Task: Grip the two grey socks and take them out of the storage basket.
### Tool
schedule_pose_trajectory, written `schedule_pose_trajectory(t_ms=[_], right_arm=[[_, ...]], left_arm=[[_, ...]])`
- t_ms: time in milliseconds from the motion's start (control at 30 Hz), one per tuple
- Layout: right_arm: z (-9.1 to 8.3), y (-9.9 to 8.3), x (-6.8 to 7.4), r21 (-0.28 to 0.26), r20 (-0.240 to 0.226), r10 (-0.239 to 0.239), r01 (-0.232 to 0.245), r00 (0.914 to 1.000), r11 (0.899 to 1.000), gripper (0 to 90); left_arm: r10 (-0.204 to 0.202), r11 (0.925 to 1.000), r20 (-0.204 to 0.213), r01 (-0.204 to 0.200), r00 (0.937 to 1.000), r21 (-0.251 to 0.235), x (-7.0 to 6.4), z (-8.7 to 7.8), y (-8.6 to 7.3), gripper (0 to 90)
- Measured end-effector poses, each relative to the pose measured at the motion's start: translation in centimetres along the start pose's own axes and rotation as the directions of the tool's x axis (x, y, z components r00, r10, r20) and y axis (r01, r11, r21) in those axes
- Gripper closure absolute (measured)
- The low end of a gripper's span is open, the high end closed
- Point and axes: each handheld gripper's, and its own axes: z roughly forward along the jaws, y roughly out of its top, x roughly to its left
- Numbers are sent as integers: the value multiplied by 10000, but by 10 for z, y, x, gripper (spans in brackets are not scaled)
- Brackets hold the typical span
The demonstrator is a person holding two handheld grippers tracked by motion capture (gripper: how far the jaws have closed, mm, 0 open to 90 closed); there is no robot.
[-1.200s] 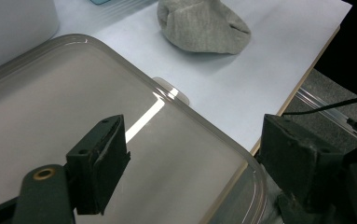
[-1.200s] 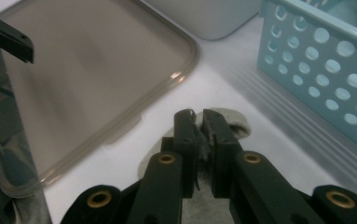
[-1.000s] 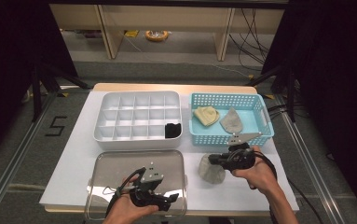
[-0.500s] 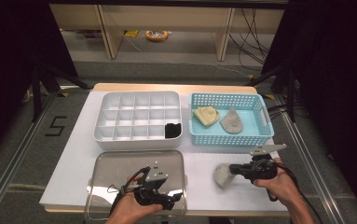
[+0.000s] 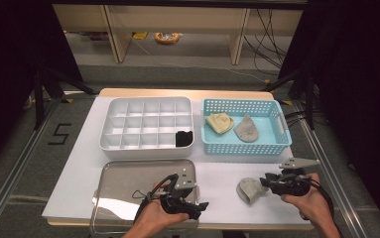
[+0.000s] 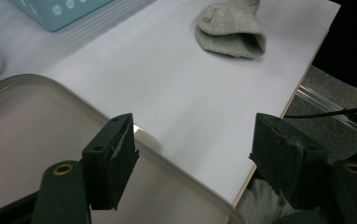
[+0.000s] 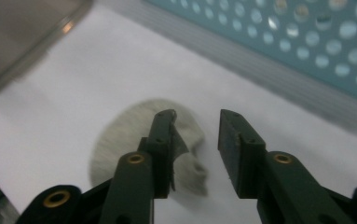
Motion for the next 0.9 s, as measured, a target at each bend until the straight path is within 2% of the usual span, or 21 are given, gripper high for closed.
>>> schedule_pose_trajectory(t_ms=[33,67,100,133,200,267,300,367,400,433,500,533,600,633,667,700,733,800,833,867,900], right_arm=[[0,4,5,-148,108,-454,455,9989,9989,650],[-1,8,12,53,129,-641,640,9979,9979,639],[1,10,22,58,97,-538,537,9985,9985,639],[4,14,26,120,92,-923,922,9957,9957,636],[13,18,40,562,109,-920,912,9957,9942,628],[26,19,48,896,223,-1188,1164,9927,9891,616],[32,20,52,1035,213,-1070,1042,9940,9892,611],[37,21,54,1197,290,-1242,1199,9918,9855,610],[46,22,55,1638,578,-1582,1470,9857,9755,592],[51,22,55,1665,771,-1822,1675,9802,9717,590],[58,20,55,2015,1003,-1833,1605,9779,9662,590],[61,19,54,2056,1065,-2017,1769,9736,9625,597],[62,17,54,2100,1092,-2083,1823,9719,9606,618],[62,15,53,2189,1146,-2266,1979,9672,9555,734],[61,14,52,2151,1139,-2372,2091,9648,9539,775],[58,14,52,2094,1079,-2310,2051,9669,9561,816],[55,14,50,1961,1006,-2286,2059,9683,9587,847],[51,14,49,1952,862,-2209,2010,9715,9599,854],[43,14,49,1752,1078,-2179,1972,9700,9646,862],[43,14,49,1752,1078,-2179,1972,9700,9646,862],[34,12,46,1421,949,-2062,1917,9739,9711,864]], left_arm=[[-64,10000,-27,64,10000,-21,1,0,0,297],[-63,10000,-43,63,10000,-5,2,-1,-1,297],[-63,10000,-43,63,10000,-5,2,-1,-1,296],[-101,9999,-98,101,9999,-7,3,-1,-2,296],[-193,9998,-57,192,9998,-56,4,-1,-2,294],[-182,9998,-160,181,9997,-55,6,-3,-4,293],[-217,9997,-156,216,9996,-59,8,-5,-5,292],[-290,9996,-235,289,9993,-69,9,-6,-6,289],[-350,9993,-255,347,9991,-114,11,-8,-8,288],[-420,9990,-287,417,9987,-133,12,-9,-9,288],[-409,9991,-291,407,9987,-71,14,-10,-11,286],[-427,9991,-325,425,9986,-72,15,-11,-12,286],[-514,9986,-337,510,9981,-132,15,-10,-12,286],[-406,9992,-423,404,9983,-43,17,-10,-13,285],[-435,9991,-347,434,9985,-30,16,-10,-13,285],[-526,9986,-333,524,9981,-93,15,-9,-13,285],[-446,9990,-359,446,9984,-7,15,-9,-12,285],[-426,9991,-318,427,9986,-5,15,-8,-12,286],[-435,9991,-300,435,9986,7,14,-5,-10,286],[-435,9991,-300,435,9986,7,14,-5,-10,286],[-358,9993,-250,359,9990,35,12,-2,-7,287]])
